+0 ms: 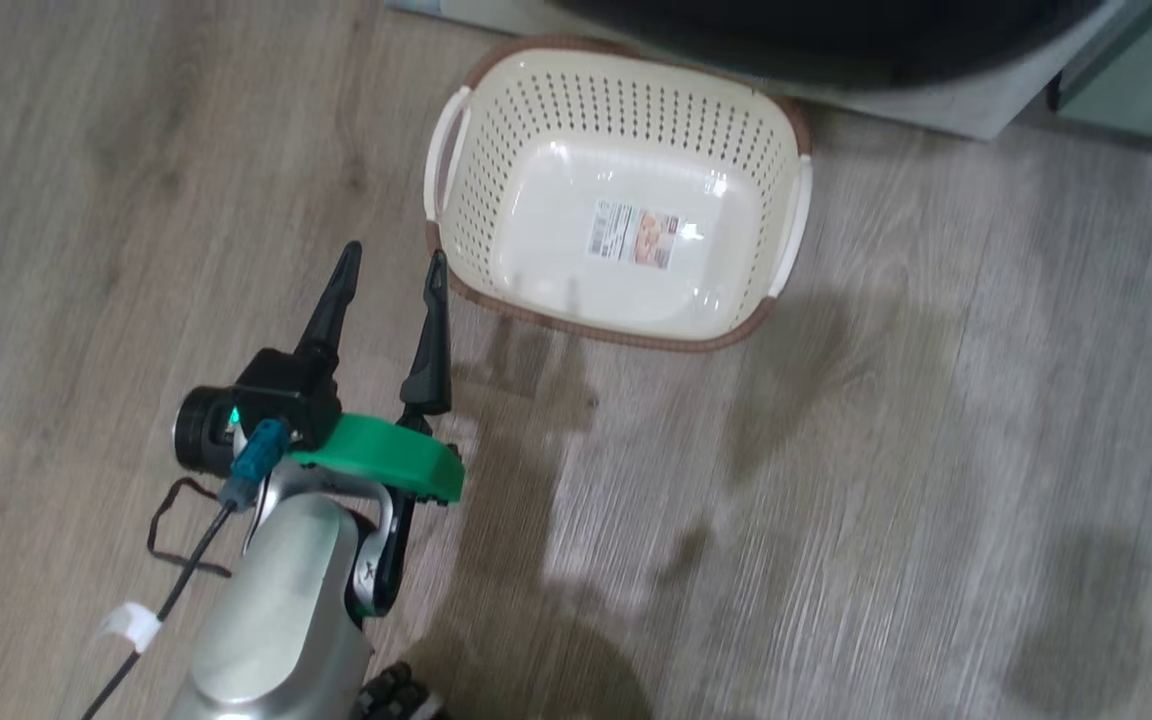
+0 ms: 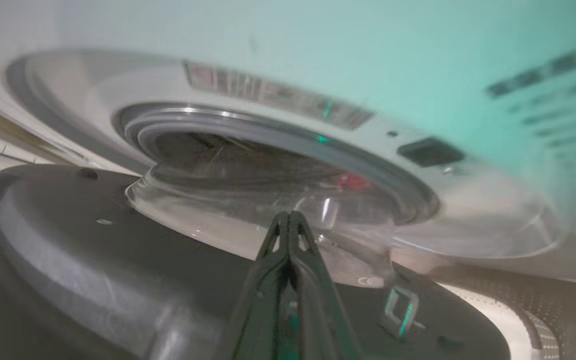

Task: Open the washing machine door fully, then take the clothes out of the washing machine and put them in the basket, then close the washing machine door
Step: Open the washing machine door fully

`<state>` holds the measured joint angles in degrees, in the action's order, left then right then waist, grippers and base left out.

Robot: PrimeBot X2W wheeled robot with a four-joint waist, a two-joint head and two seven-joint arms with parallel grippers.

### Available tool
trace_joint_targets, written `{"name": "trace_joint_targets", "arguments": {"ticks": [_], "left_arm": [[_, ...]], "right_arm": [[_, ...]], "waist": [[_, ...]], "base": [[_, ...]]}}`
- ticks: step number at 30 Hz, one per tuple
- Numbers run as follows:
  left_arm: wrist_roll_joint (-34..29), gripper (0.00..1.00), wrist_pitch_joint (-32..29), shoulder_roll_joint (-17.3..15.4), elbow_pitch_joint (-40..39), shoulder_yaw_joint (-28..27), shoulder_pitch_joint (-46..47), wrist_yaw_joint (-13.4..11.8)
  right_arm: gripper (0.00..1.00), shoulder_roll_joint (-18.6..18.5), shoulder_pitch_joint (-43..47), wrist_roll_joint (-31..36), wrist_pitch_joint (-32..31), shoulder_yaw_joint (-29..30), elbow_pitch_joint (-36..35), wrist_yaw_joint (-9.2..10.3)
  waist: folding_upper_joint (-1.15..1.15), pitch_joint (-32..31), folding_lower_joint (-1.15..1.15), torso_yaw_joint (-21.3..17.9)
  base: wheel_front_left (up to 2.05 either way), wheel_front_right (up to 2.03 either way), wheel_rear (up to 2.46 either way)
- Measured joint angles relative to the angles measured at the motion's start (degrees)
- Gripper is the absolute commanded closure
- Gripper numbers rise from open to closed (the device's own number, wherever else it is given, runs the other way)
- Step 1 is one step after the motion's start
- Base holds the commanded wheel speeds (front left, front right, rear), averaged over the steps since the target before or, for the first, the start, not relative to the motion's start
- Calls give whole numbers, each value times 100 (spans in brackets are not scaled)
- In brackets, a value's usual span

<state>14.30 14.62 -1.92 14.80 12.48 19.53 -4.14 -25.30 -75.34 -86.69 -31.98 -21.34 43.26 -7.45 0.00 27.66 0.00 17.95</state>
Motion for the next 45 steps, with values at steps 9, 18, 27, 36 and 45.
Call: {"name": "trace_joint_targets", "arguments": {"ticks": [9, 18, 27, 36, 45], "left_arm": [[-119, 0, 0, 1, 114, -131, -314, 22], [-414, 0, 0, -8, 311, -309, -932, 263], [-530, 0, 0, -20, 420, -478, -1243, 417], [-568, 0, 0, -26, 478, -530, -1245, 471], [-631, 0, 0, -30, 513, -639, -1246, 502]], "right_arm": [[100, 275, 1035, -336, -558, -319, -500, -1], [100, 649, 2364, -716, -951, -401, -936, -1], [100, 1204, 2864, -724, -1137, -444, -871, -1], [100, 1801, 3151, -708, -1269, -503, -710, -1], [100, 2038, 3244, -666, -1265, -573, -728, -1]], "waist": [[0, -626, 0, 56], [1, -1496, 0, 238], [0, -2104, 0, 616], [0, -2319, -1, 1018], [0, -2479, -1, 1082]], "base": [[0, 0, 0], [0, 0, 0], [0, 0, 0], [0, 0, 0], [0, 0, 0]]}}
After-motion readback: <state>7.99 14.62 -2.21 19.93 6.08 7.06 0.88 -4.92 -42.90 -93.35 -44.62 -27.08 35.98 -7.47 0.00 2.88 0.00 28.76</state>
